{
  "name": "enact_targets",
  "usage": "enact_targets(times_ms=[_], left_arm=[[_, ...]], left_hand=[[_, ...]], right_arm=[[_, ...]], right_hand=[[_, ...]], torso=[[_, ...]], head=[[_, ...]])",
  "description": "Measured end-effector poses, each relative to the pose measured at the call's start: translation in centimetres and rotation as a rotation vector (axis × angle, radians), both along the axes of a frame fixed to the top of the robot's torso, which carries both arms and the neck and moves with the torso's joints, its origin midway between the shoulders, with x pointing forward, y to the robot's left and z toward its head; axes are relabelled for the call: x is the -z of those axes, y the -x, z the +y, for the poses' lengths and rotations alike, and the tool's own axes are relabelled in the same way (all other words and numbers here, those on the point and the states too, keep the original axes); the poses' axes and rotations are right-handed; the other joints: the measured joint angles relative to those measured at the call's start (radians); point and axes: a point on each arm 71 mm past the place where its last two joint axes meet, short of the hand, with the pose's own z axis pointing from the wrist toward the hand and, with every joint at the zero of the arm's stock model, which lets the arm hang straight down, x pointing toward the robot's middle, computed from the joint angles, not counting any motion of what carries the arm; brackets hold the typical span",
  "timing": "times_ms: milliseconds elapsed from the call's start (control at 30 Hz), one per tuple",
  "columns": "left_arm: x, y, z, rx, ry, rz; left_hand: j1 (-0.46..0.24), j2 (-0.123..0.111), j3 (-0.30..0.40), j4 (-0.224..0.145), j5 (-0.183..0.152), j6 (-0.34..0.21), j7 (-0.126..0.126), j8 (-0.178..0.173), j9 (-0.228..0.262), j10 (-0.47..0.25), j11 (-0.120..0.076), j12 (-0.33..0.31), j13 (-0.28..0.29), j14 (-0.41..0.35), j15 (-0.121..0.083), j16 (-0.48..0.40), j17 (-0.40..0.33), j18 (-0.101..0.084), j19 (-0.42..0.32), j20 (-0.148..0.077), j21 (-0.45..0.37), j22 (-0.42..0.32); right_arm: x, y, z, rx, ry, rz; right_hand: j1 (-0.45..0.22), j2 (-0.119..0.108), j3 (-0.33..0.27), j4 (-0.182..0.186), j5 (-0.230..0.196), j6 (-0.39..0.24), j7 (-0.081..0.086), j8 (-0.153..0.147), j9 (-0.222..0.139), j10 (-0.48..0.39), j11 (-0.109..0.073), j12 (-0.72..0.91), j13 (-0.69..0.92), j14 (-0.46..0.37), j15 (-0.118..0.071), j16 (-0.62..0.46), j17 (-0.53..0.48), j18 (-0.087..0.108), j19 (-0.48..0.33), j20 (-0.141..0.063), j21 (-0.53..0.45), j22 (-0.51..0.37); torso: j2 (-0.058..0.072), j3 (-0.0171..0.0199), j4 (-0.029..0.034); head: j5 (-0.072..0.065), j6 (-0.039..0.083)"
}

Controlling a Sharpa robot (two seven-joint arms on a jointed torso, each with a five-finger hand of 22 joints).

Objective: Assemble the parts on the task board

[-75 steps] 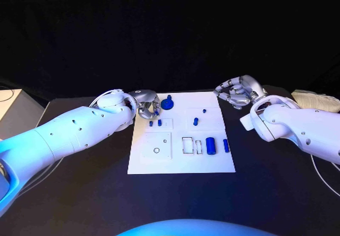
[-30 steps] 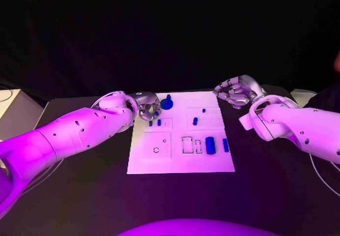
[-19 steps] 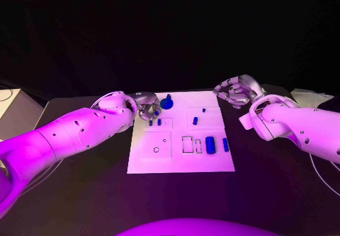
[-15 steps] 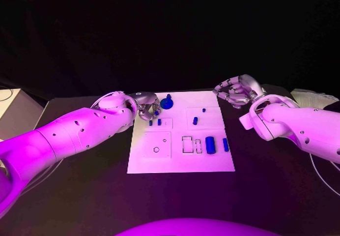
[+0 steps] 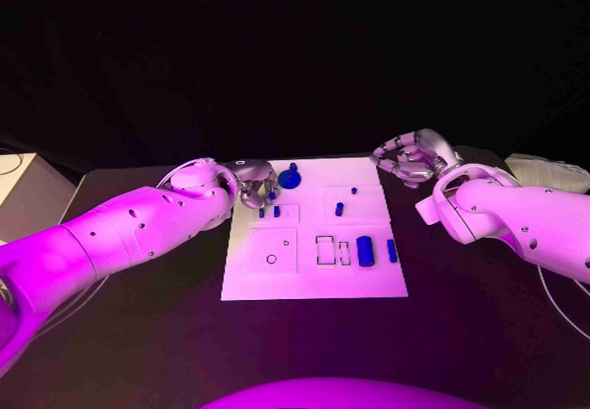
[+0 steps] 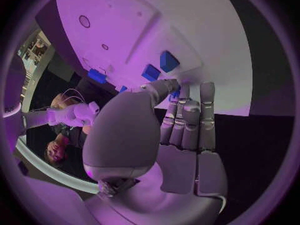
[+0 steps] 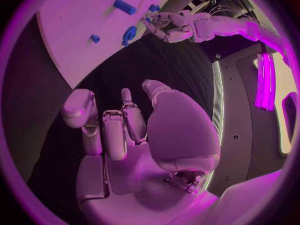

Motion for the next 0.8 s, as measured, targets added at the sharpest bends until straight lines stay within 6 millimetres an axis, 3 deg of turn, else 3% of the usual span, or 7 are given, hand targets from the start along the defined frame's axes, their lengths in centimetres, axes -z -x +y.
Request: enact_targets(times_ms=[400, 800], left_arm=[[0.04, 0.02, 0.05, -0.003, 0.000, 0.000], [-0.01, 0.02, 0.00, -0.006, 0.005, -0.008]], left_hand=[[-0.001, -0.001, 0.000, 0.000, 0.000, -0.022, -0.014, -0.016, -0.005, -0.009, 0.001, -0.004, 0.004, -0.011, 0.004, -0.004, -0.006, 0.000, -0.001, 0.002, -0.004, -0.003], [-0.001, -0.001, 0.000, 0.000, 0.000, -0.030, -0.013, -0.020, -0.007, -0.009, 0.001, -0.004, 0.006, -0.013, 0.002, -0.004, -0.011, 0.000, -0.001, 0.002, -0.004, -0.004]], right_arm=[[0.01, 0.01, -0.03, 0.000, 0.000, 0.000], [0.01, 0.00, -0.03, 0.001, 0.000, 0.000]], right_hand=[[0.000, 0.000, 0.000, 0.000, 0.000, 0.000, 0.000, 0.000, 0.000, 0.000, 0.000, 0.000, 0.000, 0.000, 0.000, 0.000, 0.000, 0.000, 0.000, 0.000, 0.000, 0.000], [0.000, 0.000, 0.000, 0.000, 0.000, 0.000, 0.000, 0.000, 0.000, 0.000, 0.000, 0.000, 0.000, 0.000, 0.000, 0.000, 0.000, 0.000, 0.000, 0.000, 0.000, 0.000]], torso=[[0.000, 0.0003, -0.0006], [0.000, 0.0002, -0.0006]], head=[[-0.001, 0.001], [-0.001, -0.001]])
